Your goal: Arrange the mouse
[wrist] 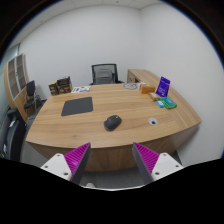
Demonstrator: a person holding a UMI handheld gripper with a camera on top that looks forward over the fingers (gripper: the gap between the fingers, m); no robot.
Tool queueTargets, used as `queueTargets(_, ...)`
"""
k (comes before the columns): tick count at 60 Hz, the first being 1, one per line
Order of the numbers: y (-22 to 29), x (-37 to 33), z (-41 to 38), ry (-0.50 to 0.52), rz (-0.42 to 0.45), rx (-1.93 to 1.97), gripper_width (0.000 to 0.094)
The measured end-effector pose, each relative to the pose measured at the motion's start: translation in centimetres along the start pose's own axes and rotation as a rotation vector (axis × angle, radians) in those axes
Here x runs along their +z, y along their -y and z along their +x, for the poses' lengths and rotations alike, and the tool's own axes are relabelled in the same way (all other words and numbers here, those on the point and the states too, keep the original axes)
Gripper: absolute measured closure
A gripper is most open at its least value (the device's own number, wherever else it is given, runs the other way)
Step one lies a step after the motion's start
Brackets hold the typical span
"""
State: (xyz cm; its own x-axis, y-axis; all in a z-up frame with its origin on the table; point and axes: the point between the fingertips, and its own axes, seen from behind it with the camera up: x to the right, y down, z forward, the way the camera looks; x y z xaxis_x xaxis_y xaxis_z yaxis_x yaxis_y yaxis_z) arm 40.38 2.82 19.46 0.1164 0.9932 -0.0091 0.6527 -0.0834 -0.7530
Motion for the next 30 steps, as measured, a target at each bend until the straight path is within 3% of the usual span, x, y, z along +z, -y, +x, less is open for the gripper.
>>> queueTargets(30,-0.8,6.8,-0.7,0.026,0.001,-0.004,0.0071)
